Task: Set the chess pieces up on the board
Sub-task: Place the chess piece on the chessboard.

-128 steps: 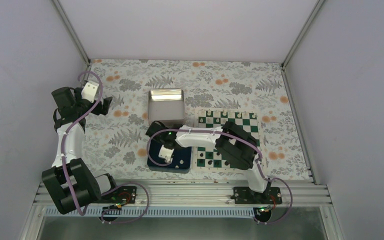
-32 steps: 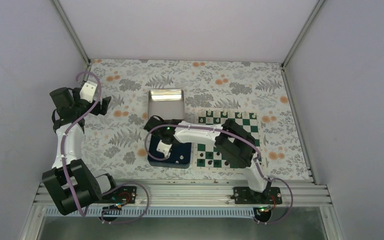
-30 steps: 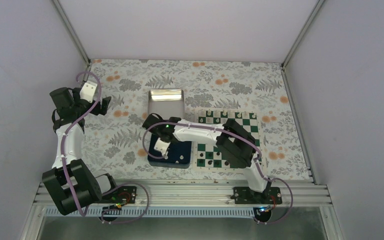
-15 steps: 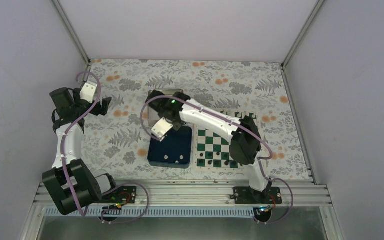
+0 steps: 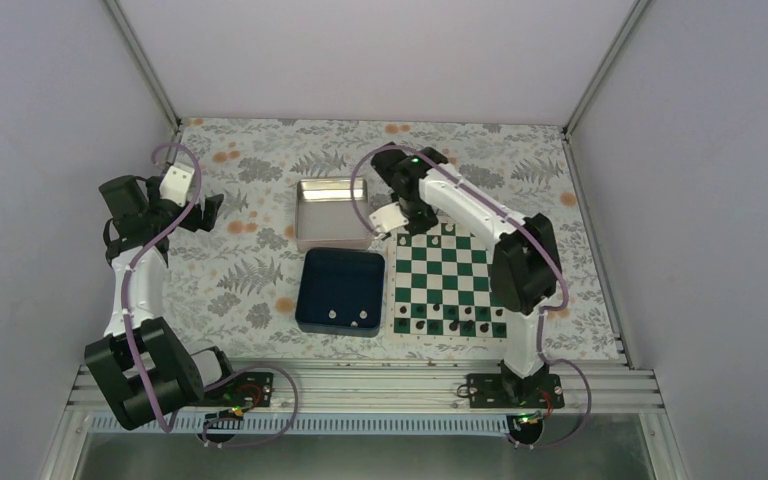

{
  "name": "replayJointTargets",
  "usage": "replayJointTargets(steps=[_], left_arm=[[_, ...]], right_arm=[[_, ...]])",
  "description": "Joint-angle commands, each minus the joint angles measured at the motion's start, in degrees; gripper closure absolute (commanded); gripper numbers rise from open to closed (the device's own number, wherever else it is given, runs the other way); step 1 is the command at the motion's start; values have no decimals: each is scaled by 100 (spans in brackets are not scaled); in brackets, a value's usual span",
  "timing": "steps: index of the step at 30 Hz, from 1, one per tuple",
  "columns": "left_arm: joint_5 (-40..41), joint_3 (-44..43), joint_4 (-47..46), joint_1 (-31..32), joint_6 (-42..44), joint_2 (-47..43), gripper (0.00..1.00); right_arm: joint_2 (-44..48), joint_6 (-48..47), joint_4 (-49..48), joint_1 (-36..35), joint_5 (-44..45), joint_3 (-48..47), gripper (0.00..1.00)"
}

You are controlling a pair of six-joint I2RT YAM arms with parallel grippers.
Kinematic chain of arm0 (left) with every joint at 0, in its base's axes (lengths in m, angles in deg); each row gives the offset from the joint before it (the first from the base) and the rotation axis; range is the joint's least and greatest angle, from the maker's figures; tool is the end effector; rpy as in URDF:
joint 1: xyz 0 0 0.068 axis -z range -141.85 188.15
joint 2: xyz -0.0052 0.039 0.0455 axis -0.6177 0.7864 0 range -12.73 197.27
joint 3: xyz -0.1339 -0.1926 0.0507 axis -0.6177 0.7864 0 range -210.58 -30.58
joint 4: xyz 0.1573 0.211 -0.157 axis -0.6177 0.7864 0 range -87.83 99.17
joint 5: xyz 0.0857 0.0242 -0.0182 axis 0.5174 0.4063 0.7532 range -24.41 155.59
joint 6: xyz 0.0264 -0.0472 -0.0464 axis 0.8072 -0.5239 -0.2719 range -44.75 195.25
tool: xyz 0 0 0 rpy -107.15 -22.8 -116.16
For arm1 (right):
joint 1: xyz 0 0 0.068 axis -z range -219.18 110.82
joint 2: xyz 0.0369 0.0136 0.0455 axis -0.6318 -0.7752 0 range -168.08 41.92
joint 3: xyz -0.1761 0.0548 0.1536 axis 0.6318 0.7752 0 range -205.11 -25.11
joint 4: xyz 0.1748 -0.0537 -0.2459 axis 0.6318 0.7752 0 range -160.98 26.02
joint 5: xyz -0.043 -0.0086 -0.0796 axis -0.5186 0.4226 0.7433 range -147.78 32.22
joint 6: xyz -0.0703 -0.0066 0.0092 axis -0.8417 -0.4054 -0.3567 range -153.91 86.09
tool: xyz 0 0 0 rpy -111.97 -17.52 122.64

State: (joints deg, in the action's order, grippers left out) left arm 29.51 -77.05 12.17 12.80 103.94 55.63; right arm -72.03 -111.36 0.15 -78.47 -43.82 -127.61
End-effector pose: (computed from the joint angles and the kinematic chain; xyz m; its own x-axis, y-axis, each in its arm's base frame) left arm 0.3150 0.1109 0.2097 -0.3679 0.2551 -0.8942 0.3222 0.9370 0.1347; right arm 0.3408 0.2607 0.1947 0.4095 -0.8889 0.2054 -0.8775 -0.4454 -0.1779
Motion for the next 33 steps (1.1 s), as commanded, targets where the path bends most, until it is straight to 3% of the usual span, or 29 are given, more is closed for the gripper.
replayJointTargets(steps=[1,11,33], left_arm=[[-195,-28,-39,-41,-22,39,0],[-220,-39,-33,-38,-30,65,0],[-192,-58,-20,-39,-30,81,0]], right_arm=[[480,164,-66,392,-218,487,95],[623,402,-359,1024,617,1608,94],[-37,346,-850,1740,626,1892,93]])
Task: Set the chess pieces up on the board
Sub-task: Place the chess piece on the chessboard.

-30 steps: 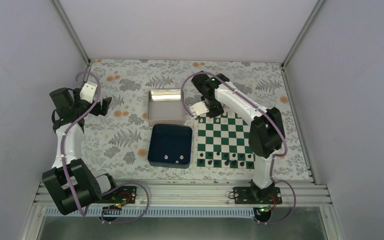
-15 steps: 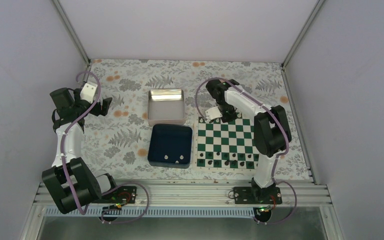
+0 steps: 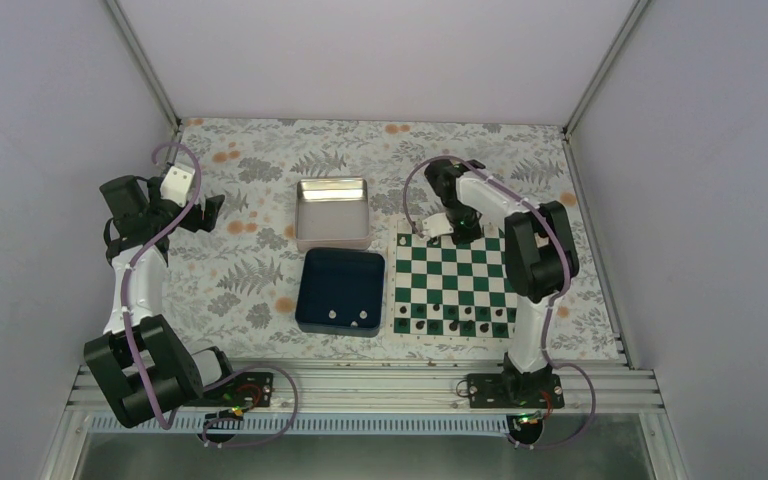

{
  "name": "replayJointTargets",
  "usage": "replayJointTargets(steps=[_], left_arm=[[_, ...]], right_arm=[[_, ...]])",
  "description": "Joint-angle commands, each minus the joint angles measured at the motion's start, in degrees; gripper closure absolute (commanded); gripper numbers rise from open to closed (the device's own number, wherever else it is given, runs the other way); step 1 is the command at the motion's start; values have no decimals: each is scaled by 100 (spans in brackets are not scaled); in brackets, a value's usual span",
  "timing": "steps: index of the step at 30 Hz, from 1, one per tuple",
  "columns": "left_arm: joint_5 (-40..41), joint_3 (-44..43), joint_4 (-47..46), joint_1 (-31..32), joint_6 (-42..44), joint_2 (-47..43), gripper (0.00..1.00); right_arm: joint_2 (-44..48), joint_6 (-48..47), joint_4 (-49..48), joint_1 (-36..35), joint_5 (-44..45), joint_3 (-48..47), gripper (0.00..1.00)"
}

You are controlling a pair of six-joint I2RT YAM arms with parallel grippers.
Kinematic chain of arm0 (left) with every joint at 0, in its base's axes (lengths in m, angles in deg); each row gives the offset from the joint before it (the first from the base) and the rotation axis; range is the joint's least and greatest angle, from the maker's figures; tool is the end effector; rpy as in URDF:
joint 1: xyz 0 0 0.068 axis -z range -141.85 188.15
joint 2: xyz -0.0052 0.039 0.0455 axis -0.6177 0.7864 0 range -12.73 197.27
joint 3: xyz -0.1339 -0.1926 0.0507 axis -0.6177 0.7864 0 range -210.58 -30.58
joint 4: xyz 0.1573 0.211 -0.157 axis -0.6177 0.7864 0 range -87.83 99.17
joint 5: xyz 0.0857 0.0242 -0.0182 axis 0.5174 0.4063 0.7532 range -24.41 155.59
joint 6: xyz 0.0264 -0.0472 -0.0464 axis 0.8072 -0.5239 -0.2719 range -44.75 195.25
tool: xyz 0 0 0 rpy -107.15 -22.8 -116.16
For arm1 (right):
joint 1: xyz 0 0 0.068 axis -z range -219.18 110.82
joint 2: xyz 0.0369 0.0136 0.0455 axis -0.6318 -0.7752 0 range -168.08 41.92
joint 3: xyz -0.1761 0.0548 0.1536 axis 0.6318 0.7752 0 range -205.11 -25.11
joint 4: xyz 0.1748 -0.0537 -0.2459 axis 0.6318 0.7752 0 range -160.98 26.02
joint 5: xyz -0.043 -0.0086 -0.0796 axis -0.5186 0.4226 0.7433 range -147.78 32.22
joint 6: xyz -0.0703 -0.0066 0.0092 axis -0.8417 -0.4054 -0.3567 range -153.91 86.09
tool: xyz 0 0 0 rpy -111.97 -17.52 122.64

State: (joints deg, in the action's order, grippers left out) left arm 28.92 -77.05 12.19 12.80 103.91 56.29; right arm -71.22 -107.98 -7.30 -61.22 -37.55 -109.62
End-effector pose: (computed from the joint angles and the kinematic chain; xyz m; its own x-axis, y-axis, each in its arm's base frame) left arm 0.3158 0.1108 0.2063 -0.3733 0.2488 -0.8937 0.3313 0.9356 0.1221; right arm 0.3697 0.1279 0.1086 0.0967 -0.9342 0.3433 -0.9908 -0.1231 -0.0559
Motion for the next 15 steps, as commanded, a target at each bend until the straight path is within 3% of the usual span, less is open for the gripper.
replayJointTargets(steps=[1,15], left_arm=[[-131,-67,-18,-34,-28,12,0],[-113,-63,-18,-39,-19,38,0]], right_arm=[[-146,6,-152,16,-1,103,93],[-310,-3,-311,121,-164,75,93]])
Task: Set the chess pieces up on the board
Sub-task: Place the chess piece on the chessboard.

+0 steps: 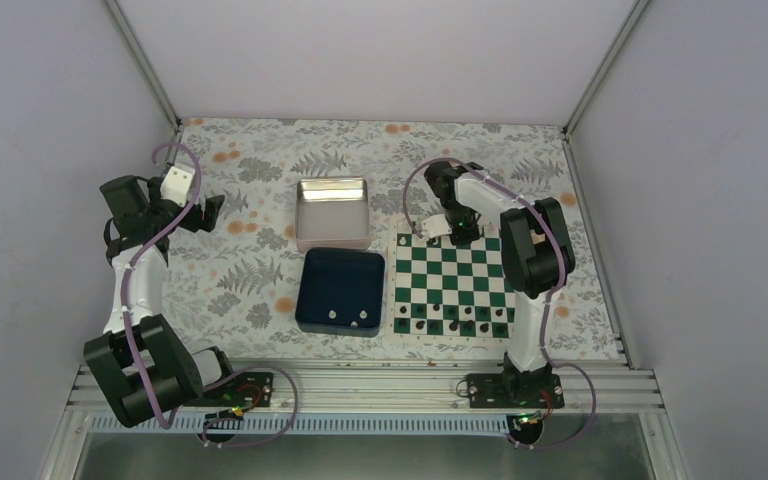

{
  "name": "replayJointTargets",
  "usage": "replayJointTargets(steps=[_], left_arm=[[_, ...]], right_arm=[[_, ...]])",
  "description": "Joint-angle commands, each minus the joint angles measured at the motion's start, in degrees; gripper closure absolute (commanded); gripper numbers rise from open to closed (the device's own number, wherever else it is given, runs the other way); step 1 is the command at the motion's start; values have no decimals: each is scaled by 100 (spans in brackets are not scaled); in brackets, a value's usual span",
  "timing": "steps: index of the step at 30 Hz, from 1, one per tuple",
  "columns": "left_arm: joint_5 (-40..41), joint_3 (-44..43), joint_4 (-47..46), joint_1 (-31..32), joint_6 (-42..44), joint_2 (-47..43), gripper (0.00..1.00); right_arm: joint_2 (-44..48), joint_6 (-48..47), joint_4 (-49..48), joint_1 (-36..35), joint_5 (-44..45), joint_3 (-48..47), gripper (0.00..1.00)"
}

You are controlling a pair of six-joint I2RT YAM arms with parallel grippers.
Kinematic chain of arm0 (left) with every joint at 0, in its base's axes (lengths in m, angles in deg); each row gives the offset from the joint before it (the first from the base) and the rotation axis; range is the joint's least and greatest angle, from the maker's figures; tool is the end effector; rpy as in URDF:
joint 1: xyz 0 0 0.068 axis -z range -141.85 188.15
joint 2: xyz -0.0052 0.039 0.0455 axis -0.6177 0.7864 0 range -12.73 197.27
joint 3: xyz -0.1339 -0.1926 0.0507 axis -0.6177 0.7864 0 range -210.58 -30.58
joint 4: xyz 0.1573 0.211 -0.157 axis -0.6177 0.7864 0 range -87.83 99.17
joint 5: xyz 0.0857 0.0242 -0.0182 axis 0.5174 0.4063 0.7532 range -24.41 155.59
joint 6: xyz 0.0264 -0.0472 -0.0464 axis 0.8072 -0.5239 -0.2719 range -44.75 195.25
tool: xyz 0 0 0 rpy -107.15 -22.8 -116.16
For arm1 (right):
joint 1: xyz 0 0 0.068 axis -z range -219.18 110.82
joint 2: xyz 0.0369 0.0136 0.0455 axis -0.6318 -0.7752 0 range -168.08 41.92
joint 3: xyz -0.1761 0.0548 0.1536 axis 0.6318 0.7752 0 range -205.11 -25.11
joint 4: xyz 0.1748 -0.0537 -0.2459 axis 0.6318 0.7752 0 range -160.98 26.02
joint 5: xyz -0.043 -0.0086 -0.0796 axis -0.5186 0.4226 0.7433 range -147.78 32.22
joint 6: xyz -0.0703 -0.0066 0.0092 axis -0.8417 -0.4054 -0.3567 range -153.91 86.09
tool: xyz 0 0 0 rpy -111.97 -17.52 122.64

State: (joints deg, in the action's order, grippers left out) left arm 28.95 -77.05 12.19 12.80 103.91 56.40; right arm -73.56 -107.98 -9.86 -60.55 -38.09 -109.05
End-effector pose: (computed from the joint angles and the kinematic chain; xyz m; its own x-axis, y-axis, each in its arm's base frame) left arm 0.3160 0.1109 0.2057 -0.3751 0.2482 -0.8931 0.3311 0.9358 0.1210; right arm 0.3737 0.1251 0.0902 0.0885 -0.9376 0.3364 -0.9927 -0.1108 -0.0476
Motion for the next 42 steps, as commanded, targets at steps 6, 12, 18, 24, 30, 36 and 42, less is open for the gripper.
replayJointTargets(steps=[6,12,18,24,30,36,42], left_arm=[[-101,-63,-9,-41,-23,14,0],[-97,-54,-9,-37,-18,-3,0],[-97,-59,-12,-41,-23,-7,0],[-97,-55,-2,-40,-10,-13,0],[-97,-63,7,-36,-11,-19,0],[-97,-61,13,-39,-10,-30,0],[-97,-63,17,-41,-10,-48,0]], right_arm=[[-157,15,-81,62,-57,-20,93],[-222,27,-63,71,-44,-44,92],[-249,38,-93,78,-18,-50,91],[-243,40,-108,75,-11,-46,85],[-237,32,-167,89,-13,-80,80],[-213,32,-88,97,-16,-192,79],[-148,64,185,93,-149,-355,79]])
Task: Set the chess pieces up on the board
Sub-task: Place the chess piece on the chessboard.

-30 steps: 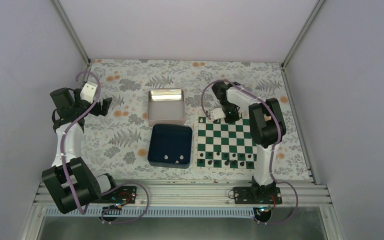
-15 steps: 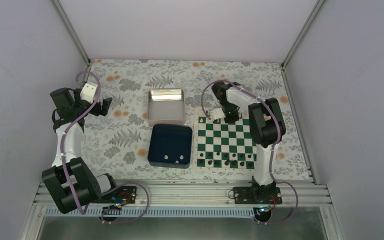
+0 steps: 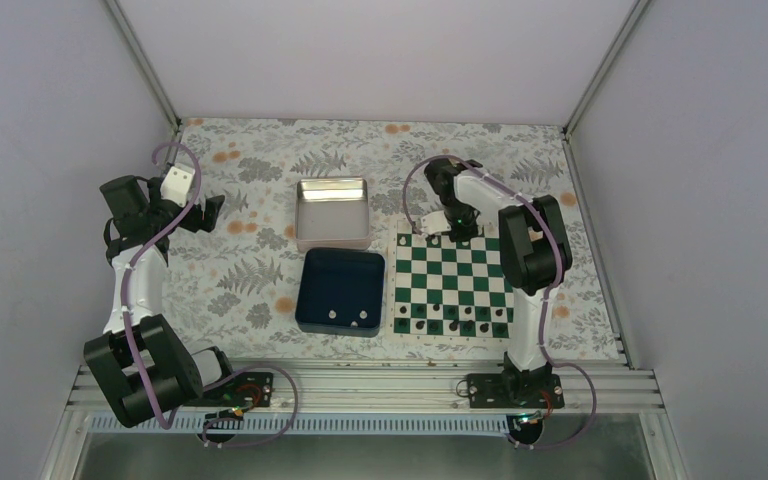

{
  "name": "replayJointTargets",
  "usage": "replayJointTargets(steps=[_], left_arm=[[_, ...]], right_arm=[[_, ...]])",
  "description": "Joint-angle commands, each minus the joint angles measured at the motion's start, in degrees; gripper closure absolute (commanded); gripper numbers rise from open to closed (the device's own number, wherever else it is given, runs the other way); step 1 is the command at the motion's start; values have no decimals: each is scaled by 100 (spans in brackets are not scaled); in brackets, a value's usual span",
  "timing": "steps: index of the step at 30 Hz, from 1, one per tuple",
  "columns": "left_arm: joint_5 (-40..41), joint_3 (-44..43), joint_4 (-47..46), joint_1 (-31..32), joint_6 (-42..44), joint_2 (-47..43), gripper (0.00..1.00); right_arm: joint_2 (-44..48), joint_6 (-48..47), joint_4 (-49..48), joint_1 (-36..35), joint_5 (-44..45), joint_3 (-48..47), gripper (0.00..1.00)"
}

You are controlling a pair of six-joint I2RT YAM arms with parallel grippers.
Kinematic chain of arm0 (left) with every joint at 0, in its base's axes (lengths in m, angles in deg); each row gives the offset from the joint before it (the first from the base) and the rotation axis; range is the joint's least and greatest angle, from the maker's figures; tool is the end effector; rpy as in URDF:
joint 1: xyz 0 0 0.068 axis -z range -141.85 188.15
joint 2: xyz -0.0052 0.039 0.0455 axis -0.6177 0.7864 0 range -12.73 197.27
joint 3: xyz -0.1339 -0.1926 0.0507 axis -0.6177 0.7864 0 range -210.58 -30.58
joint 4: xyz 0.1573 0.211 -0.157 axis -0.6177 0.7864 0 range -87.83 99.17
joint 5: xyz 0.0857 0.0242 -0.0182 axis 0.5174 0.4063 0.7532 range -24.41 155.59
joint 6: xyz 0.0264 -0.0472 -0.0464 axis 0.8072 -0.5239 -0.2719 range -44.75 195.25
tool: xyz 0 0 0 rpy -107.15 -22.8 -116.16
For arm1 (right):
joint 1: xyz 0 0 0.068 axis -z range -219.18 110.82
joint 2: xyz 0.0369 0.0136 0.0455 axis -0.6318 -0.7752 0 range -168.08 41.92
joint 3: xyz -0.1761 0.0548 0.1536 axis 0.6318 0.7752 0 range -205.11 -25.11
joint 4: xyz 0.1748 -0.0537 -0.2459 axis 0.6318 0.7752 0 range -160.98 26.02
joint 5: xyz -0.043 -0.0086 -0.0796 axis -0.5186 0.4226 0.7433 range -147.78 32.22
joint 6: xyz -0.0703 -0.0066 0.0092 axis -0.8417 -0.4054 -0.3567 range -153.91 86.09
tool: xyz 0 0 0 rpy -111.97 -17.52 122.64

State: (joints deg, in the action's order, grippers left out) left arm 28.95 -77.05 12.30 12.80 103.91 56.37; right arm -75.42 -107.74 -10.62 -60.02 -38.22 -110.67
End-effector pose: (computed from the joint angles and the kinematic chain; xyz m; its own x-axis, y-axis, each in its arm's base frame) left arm 0.3159 0.1109 0.2057 -0.3762 0.2476 -0.8928 0.3312 0.9359 0.1200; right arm 0.3817 0.1244 0.0857 0.0730 -0.9406 0.3317 -0.9936 -0.0973 -0.0572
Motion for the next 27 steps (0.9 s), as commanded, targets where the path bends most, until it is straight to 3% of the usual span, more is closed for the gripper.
replayJointTargets(steps=[1,17,22,27], left_arm=[[-97,-63,6,-41,-18,-53,0],[-133,-63,-2,-41,-20,-60,0],[-228,-196,70,-36,23,55,0],[-236,-527,417,86,382,181,0]], right_arm=[[47,44,342,44,-203,-250,79],[871,141,1338,-63,-1083,-804,75],[1044,628,1313,-545,-1995,-1288,67],[1304,947,1266,-1124,-3564,-1399,69]])
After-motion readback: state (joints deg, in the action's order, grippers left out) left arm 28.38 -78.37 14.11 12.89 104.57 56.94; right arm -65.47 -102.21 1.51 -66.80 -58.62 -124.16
